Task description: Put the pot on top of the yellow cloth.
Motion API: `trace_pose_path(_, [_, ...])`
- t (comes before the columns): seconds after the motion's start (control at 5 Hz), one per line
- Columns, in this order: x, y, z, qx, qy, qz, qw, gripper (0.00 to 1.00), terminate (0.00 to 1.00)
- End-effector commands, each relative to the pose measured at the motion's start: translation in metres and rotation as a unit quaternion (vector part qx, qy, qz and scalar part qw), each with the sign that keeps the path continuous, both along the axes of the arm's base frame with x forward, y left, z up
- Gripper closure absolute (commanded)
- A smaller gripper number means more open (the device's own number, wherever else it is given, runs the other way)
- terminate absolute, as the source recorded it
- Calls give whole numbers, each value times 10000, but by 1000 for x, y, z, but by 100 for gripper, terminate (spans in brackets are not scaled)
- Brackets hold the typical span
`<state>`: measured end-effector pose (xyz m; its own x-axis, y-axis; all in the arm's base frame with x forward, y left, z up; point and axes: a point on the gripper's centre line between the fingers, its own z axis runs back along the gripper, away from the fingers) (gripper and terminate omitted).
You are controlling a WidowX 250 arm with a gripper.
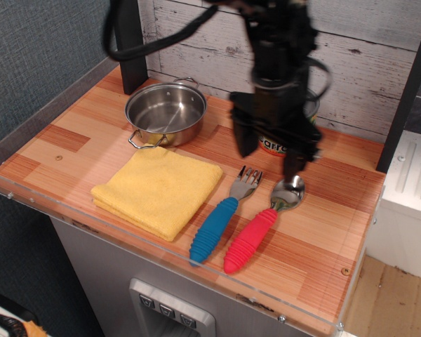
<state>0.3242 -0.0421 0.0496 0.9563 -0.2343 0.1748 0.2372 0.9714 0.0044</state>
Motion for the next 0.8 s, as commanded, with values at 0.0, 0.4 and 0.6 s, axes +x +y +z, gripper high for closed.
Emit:
trace_pose_path(0.0, [4,53,13,208,-203,327,9990,0,0])
trace_pose_path(0.4, [20,83,20,451,-434,438,9971,0,0])
trace_pose_path(0.6, [27,94,19,534,-392,507,9965,0,0])
